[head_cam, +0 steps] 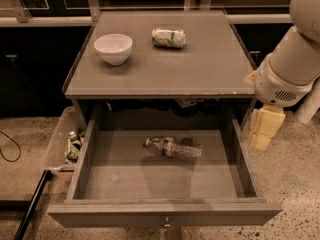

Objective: Pick water bottle from top drawer and place on counter

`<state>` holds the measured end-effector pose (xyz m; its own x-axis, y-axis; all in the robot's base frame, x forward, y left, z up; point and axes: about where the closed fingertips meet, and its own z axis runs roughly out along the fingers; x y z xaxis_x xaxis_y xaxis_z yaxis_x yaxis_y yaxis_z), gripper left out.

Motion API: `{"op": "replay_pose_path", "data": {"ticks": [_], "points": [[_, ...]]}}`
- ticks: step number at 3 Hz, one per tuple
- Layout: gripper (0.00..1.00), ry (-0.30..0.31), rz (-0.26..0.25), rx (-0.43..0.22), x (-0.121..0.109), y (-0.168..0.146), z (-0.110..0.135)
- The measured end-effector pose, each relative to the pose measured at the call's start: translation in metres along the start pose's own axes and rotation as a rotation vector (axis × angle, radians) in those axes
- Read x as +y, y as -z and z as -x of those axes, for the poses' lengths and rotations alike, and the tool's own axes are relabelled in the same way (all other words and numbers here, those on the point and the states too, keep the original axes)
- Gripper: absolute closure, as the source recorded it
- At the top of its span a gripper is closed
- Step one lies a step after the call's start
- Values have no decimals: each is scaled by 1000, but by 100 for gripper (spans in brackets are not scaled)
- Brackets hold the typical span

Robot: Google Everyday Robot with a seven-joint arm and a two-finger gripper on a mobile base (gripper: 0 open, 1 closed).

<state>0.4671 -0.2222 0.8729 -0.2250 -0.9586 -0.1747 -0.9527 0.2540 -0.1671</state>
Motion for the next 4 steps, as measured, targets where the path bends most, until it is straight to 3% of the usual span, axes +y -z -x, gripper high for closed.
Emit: {"op": "replay_pose_path", "data": {"ticks": [2,3,4], "points": [[0,-13,-15,-35,-13,-61,-23],[0,-31,3,-65,-19,-87,-30],[0,-31,4,-67,-18,-87,-29]]}}
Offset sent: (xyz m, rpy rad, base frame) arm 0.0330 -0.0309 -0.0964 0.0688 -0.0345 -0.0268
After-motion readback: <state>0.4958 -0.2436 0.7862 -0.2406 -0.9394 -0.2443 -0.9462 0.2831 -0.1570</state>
